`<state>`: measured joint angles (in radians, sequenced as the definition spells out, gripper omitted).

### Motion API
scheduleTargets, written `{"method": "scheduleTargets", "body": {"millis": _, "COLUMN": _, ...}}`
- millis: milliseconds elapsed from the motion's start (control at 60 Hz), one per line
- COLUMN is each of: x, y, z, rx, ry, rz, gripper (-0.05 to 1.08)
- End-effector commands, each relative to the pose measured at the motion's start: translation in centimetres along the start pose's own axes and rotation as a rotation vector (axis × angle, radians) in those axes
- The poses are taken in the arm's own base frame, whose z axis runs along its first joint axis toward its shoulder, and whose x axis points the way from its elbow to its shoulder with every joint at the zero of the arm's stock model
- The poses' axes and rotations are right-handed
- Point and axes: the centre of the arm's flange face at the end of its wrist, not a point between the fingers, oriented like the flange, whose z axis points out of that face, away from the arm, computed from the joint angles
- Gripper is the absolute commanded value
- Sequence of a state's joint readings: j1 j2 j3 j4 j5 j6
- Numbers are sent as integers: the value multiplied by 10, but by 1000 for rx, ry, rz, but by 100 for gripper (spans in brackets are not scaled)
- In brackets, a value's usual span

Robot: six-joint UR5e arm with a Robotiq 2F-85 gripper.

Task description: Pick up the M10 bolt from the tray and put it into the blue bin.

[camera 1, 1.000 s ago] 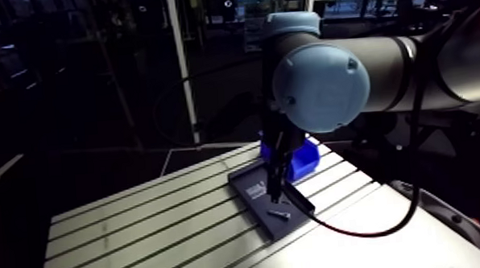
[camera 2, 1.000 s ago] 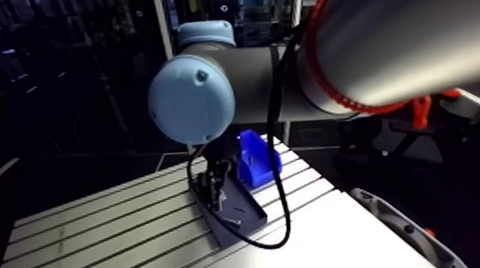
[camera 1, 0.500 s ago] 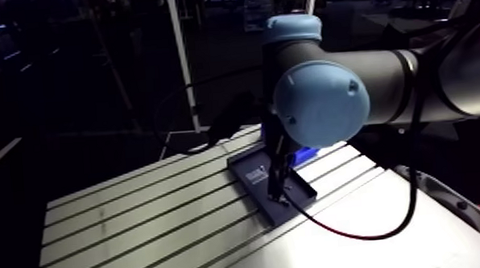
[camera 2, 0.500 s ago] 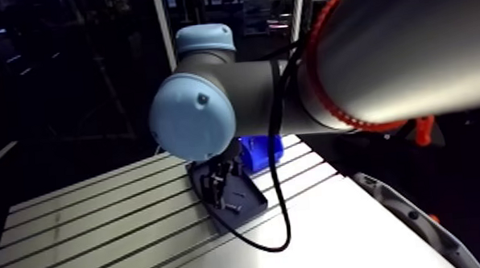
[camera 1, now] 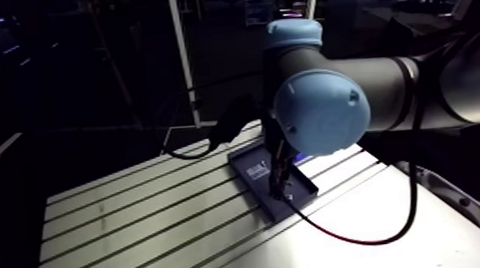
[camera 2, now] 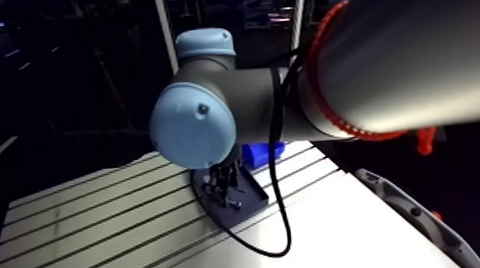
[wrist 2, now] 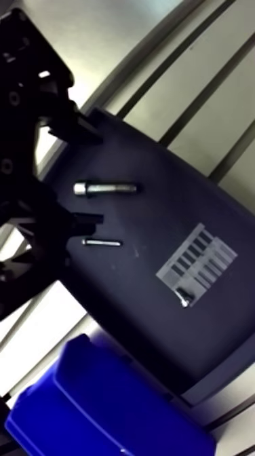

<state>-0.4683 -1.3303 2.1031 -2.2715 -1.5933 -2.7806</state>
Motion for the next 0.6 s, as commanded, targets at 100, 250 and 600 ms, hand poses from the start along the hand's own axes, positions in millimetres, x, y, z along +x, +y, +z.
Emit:
{"method": "scheduleTargets", "body": {"millis": 100, "x": 0, "y": -1, "z": 8, "rx": 7, "ry": -3, "rz": -5, "gripper": 47}}
{"method": "scheduleTargets", "body": {"millis": 250, "x": 0, "y": 1, "z": 8, "rx": 5, "ry": -3, "rz": -5, "gripper": 51}}
{"method": "scheduleTargets", "body": {"millis": 600, "x": 2, "y": 3, "z": 12, "rx": 2, "ry": -2, "rz": -11, "gripper": 58}}
